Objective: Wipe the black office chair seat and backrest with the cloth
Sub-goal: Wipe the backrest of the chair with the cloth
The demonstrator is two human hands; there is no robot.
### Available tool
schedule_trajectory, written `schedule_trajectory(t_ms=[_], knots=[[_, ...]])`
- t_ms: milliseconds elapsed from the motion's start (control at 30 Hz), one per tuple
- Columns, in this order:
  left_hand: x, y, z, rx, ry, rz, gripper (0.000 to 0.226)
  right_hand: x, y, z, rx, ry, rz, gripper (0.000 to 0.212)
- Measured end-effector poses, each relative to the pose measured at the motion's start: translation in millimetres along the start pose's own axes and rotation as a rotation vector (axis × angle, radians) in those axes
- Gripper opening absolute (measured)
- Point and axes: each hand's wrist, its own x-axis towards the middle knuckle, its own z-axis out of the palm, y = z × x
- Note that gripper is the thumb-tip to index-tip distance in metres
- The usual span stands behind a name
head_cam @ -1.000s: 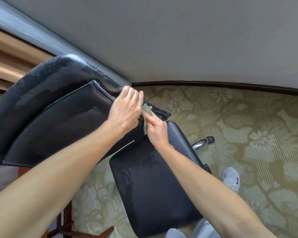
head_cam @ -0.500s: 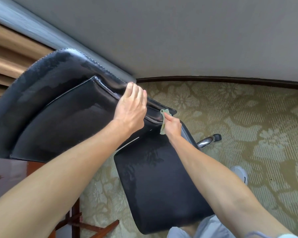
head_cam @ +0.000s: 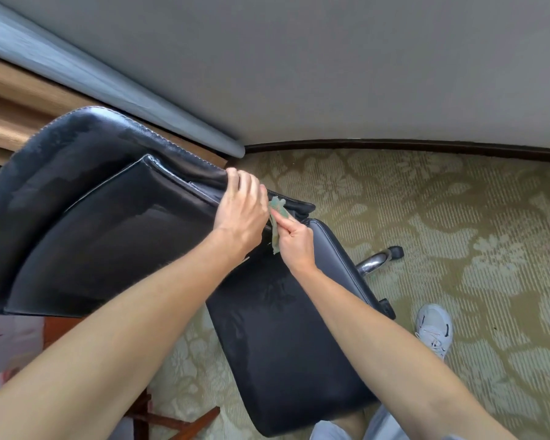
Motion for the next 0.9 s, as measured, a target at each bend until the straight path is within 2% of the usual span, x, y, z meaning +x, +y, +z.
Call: schedule_trajectory(t_ms=[233,367,467,533,900], knots=[[6.6,2.1,5.5,-0.031,0.048,0.021,0.051,42.7,35.7,-9.1,-0.125,0.068,0.249,0.031],[9.0,2.9,7.7,-0.030,0.061,0.006,0.050,61.2,46.7,-7.0,-0.047,0.213,0.414,0.022],[7.1,4.1,7.2,-0.026,0.073,0.000,0.051,64.9,48.8,0.3,0.061,0.340,0.522,0.027],[6.0,4.2,6.9,-0.028,0.076,-0.001,0.050,61.9,49.0,4.2,0.089,0.361,0.567,0.029],[5.3,2.6,12.4,-0.040,0.087,-0.009,0.049,25.5,19.5,-7.7,-0.110,0.144,0.340,0.030]])
